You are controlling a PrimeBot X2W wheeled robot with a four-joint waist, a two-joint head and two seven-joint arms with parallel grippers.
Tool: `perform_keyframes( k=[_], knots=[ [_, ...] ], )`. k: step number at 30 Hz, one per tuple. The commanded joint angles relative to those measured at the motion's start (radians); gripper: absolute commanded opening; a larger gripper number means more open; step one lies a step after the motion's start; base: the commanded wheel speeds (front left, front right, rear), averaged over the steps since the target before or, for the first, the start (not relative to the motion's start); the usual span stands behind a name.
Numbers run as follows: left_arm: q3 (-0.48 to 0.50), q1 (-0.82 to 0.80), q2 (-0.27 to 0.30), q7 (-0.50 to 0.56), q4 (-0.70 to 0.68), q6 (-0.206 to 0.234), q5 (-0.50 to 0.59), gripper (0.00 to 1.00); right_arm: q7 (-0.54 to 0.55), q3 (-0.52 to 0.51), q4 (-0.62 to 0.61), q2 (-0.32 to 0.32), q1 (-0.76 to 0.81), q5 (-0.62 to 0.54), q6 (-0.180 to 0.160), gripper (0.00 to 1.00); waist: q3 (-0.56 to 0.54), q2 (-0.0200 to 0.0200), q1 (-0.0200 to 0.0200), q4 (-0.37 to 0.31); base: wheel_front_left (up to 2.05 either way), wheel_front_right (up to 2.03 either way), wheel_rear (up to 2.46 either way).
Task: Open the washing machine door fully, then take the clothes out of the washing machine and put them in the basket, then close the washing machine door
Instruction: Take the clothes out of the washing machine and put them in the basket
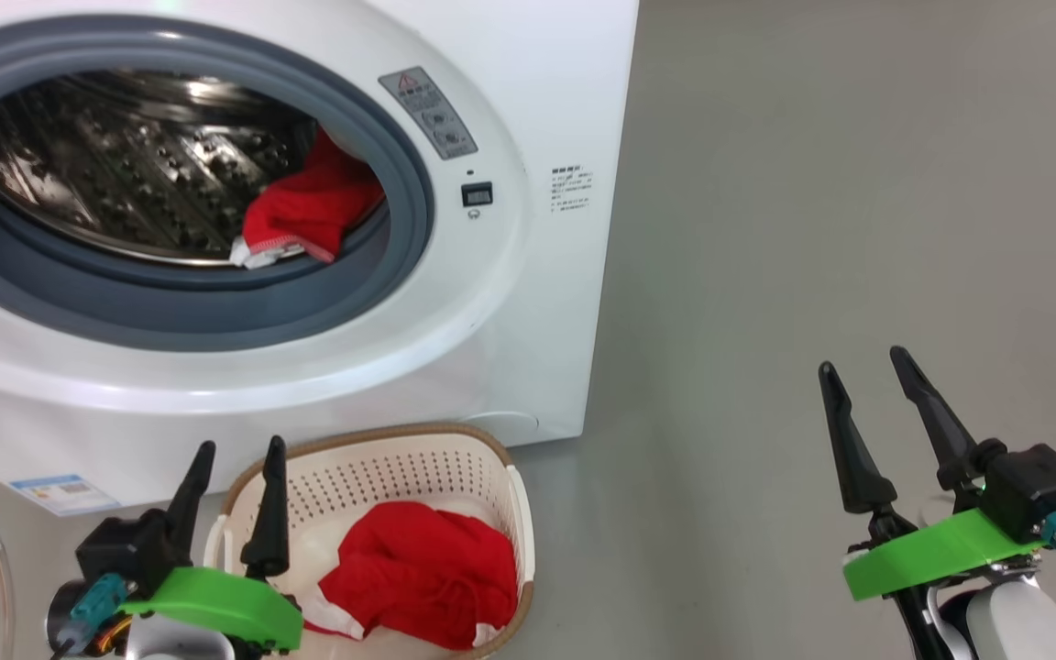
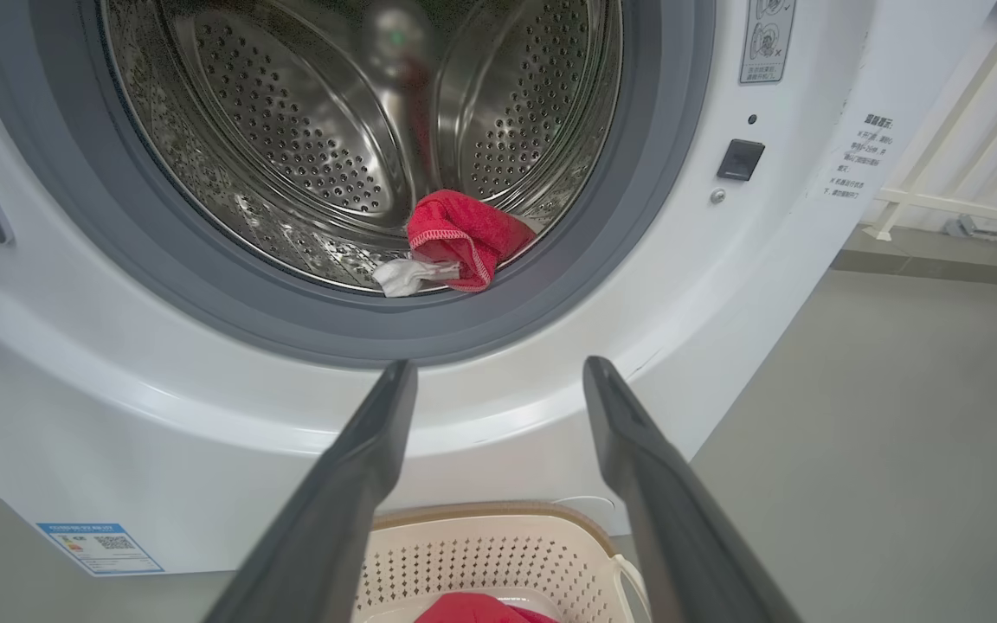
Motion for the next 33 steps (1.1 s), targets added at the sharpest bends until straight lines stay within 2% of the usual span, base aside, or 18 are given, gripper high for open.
perform_keyframes(
  k=[1, 19, 33],
  knots=[
    [0.041, 0.017, 0.018, -0.012, -0.052, -0.011, 0.012, 1.00, -0.006, 0.024, -0.024, -0.011, 0.007, 0.019, 0.006, 1.00, -0.031, 0.0000, 0.0000, -0.005, 0.00, 0.00, 0.00],
    [0.063, 0.147, 0.017, -0.012, -0.154, -0.022, 0.019, 1.00, -0.006, 0.013, -0.064, -0.025, 0.089, 0.028, 0.006, 1.00, -0.124, 0.0000, 0.0000, -0.023, 0.00, 0.00, 0.00],
    [0.074, 0.160, 0.019, -0.012, -0.156, -0.023, 0.016, 1.00, -0.006, 0.024, -0.067, -0.037, 0.109, 0.033, 0.006, 1.00, -0.152, 0.0000, 0.0000, -0.023, 0.00, 0.00, 0.00]
  ],
)
